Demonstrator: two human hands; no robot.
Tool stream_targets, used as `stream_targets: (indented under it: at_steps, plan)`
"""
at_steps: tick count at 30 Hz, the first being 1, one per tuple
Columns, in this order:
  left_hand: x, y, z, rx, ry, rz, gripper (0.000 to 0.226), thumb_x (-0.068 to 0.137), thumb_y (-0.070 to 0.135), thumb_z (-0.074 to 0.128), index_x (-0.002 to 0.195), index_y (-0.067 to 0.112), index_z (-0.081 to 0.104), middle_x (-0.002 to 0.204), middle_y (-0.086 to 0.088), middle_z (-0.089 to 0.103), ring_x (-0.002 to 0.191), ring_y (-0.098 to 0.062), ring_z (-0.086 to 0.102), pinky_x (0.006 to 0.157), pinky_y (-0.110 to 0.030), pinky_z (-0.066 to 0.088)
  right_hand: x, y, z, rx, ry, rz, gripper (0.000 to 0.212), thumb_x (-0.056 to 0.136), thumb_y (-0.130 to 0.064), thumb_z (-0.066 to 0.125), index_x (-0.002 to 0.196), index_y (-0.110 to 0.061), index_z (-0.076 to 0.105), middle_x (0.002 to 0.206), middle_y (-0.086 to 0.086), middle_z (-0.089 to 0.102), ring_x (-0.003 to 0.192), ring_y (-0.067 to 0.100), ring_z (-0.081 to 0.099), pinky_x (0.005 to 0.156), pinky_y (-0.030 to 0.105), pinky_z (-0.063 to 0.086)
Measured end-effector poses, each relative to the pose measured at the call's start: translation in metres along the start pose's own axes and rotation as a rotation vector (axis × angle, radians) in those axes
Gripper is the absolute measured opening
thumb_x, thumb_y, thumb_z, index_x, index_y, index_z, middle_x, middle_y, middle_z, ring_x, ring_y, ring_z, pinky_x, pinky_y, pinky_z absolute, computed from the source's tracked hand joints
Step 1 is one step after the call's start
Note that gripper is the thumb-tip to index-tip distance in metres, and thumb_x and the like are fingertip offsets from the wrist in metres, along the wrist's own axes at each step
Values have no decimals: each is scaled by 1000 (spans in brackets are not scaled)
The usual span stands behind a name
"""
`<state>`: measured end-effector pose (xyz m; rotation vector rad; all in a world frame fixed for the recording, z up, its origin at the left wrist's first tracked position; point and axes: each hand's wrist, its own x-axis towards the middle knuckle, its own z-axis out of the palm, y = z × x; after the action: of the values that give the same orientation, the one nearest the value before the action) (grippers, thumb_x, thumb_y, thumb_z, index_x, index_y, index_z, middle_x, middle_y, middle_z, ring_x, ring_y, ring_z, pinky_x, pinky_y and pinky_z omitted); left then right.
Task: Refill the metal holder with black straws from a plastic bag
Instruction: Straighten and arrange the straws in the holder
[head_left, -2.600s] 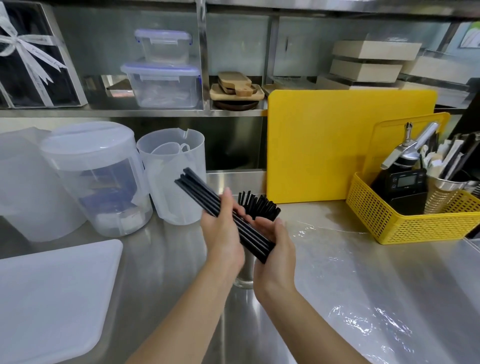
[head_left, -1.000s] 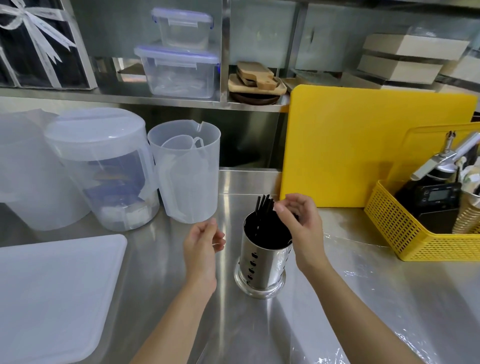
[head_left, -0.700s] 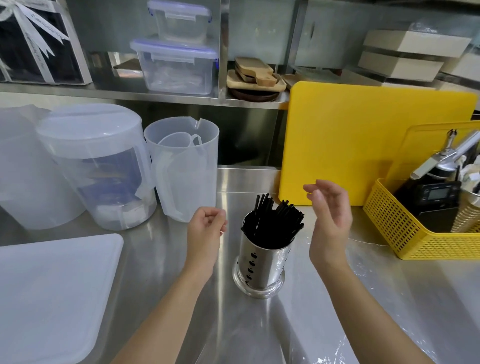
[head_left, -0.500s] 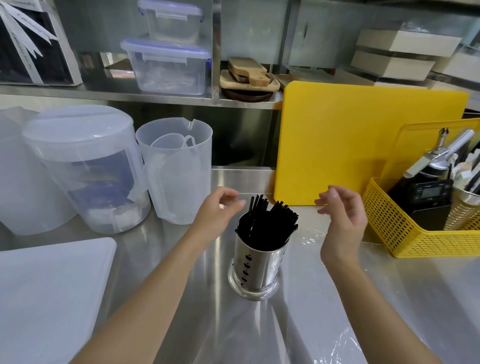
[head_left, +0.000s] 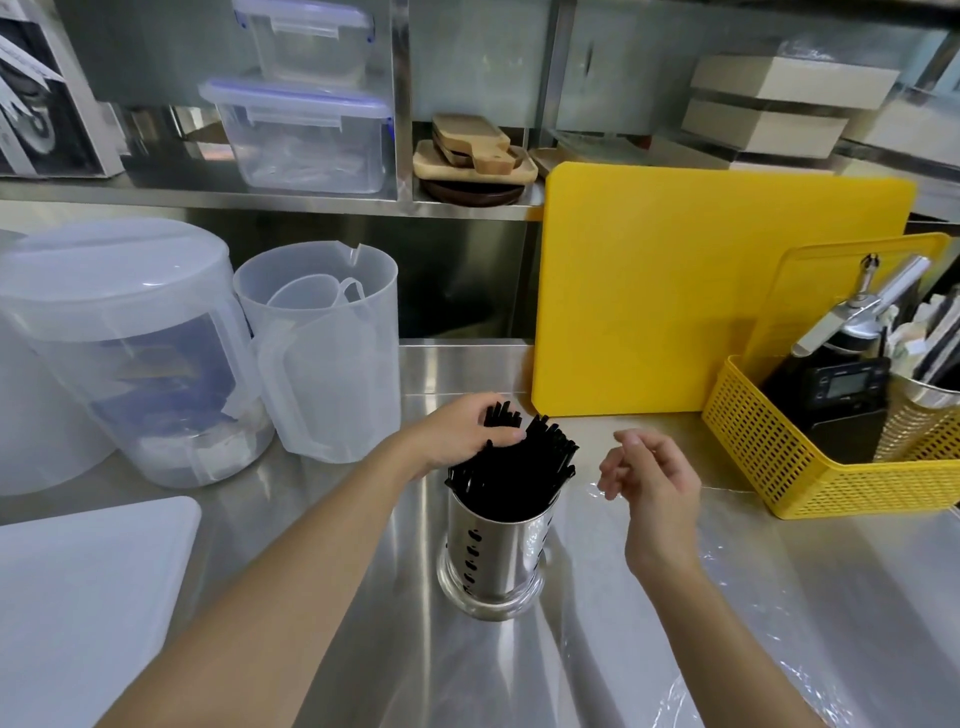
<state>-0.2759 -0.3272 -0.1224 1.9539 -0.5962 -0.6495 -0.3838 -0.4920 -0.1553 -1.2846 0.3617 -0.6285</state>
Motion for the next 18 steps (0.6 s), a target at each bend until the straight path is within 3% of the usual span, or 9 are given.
stream_targets:
  at_steps: [5, 8, 11, 14, 18]
  plan:
    - [-1, -3, 9, -3, 33, 43, 6, 92, 17, 52, 94, 13, 56, 90, -3, 59, 88, -14, 55, 81, -27, 42, 2, 8, -2, 9, -6, 47, 17, 91, -2, 47, 79, -7, 59, 49, 0, 58, 40, 14, 46, 43, 21, 38]
    - [-1, -8, 8, 19, 65, 31, 13, 94, 25, 47, 95, 12, 52, 101, -17, 61, 97, -24, 59, 90, -41, 45, 1, 12, -2, 0, -2, 68, 19, 91, -1, 46, 78, -7, 58, 47, -2, 57, 40, 13, 47, 43, 20, 38]
    - [-1, -10, 7, 77, 69, 12, 17, 95, 34, 40, 95, 17, 47, 112, -19, 61, 110, -32, 56, 97, -51, 43, 1, 14, -1, -3, 6, 76, 20, 91, -1, 46, 77, -8, 58, 47, -2, 57, 39, 14, 47, 43, 20, 38]
    - [-4, 1, 6, 65, 135, 86, 13, 98, 28, 33, 87, 28, 41, 112, -10, 64, 109, -21, 56, 93, -38, 42, 4, 14, -1, -3, 7, 70, 20, 92, -1, 46, 78, -8, 58, 48, -1, 58, 40, 13, 47, 43, 20, 39]
    - [-11, 25, -5, -119, 288, 200, 11, 99, 20, 33, 93, 18, 42, 88, 4, 66, 91, 0, 60, 91, -24, 40, 8, 10, -3, -5, 4, 46, 19, 92, -2, 46, 79, -8, 58, 49, -1, 58, 40, 13, 47, 43, 21, 39]
